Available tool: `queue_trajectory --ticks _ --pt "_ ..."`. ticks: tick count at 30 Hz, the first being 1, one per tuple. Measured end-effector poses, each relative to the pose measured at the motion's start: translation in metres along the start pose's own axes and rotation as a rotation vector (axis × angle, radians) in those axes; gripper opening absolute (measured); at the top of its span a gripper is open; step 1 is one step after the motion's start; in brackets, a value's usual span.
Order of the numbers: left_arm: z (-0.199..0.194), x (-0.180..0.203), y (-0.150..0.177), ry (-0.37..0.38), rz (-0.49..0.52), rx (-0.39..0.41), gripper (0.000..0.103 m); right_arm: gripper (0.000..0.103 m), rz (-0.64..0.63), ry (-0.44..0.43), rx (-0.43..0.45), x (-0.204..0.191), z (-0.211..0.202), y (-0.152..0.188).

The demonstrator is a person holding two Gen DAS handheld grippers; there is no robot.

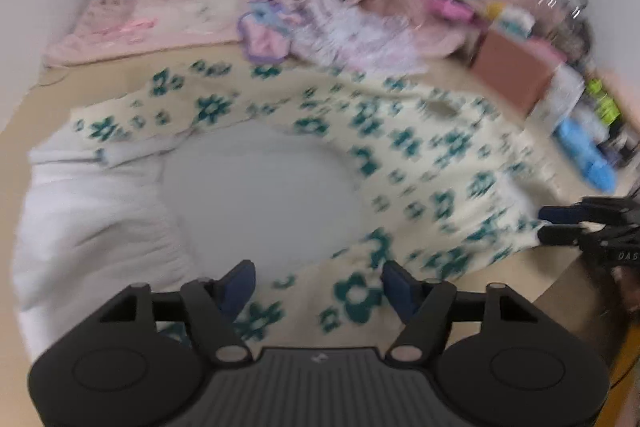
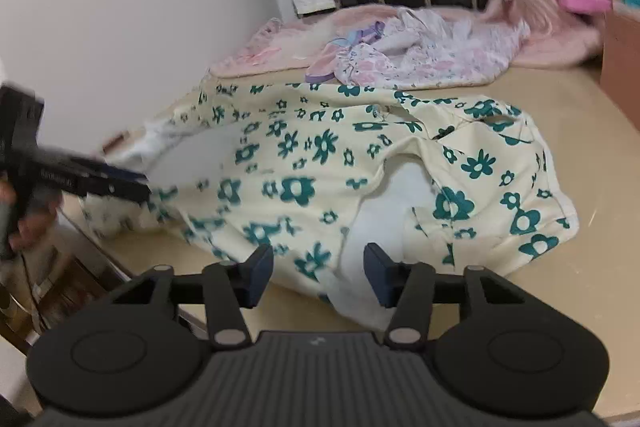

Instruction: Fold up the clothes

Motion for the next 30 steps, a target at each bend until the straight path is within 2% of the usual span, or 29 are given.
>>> queue_trajectory --ticks 1,3,4,7,9,12,14,15,16,17,19,20,23,24,25,26,28,30 --pt "-0.003 0.004 0.002 0.017 0.051 0.017 0.063 0.028 -0.026 0.013 -0.010 -0.003 0.001 0.003" --pt "-0.007 0.012 0.006 0.052 0.156 0.045 0.036 0.012 -0.086 0.020 -0.012 -0.009 -0.001 0.007" --pt "-0.007 0.014 0.008 0.066 0.200 0.038 0.010 0.003 -0.117 0.022 0.013 -0.011 -0.004 0.007" --pt "-0.009 0.011 0.015 0.103 0.254 0.008 0.007 0.001 -0.130 -0.011 0.092 -0.002 -0.023 0.003" --pt "-0.012 0.007 0.018 0.103 0.270 0.026 0.007 0.000 -0.098 -0.042 0.094 0.013 -0.036 0.001" --pt "-0.015 0.000 0.021 0.092 0.257 0.063 0.023 0.003 -0.117 -0.027 0.010 0.024 -0.039 0.011" --pt "-0.020 -0.005 0.019 0.095 0.229 0.083 0.042 0.005 -0.113 -0.022 0.048 0.022 -0.045 0.011" --pt "-0.022 -0.006 0.017 0.099 0.221 0.094 0.044 0.007 -0.100 -0.034 0.079 0.020 -0.047 0.006" --pt "-0.025 -0.006 0.012 0.107 0.218 0.105 0.046 0.014 -0.092 -0.038 0.113 0.019 -0.048 0.001" --pt "-0.028 -0.006 0.004 0.112 0.206 0.114 0.049 0.030 -0.088 -0.025 0.142 0.018 -0.047 -0.004" --pt "-0.026 -0.001 -0.017 0.107 0.149 0.134 0.051 0.056 -0.082 0.082 0.182 0.026 -0.038 -0.016" --pt "-0.023 0.002 -0.029 0.102 0.113 0.144 0.052 0.057 -0.075 0.156 0.197 0.033 -0.032 -0.022" --pt "-0.009 0.026 -0.060 0.091 0.034 0.181 0.058 0.057 -0.102 0.282 0.127 0.047 -0.003 -0.031" --pt "-0.001 0.034 -0.067 0.073 0.018 0.176 0.059 0.054 -0.123 0.307 0.086 0.049 0.009 -0.030" --pt "0.008 0.043 -0.073 0.055 0.002 0.171 0.059 0.024 -0.153 0.318 0.044 0.047 0.019 -0.027" --pt "0.015 0.052 -0.078 0.036 -0.011 0.167 0.059 0.005 -0.177 0.333 0.018 0.045 0.024 -0.024" --pt "0.025 0.070 -0.082 0.010 -0.016 0.159 0.059 0.005 -0.177 0.355 0.018 0.041 0.015 -0.023" --pt "0.035 0.096 -0.085 0.034 0.012 0.151 0.059 0.009 -0.125 0.346 0.052 0.042 -0.008 -0.025"
Point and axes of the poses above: each gripper's, at about its wrist camera, not at the fingertips, and z roughly the way its jaws point, x to its right, y to its underside, the point moved 6 cm from there along z, roughly the way its jaws point, and after that the axes turned 3 degrees about -y, right-handed, at the moved point
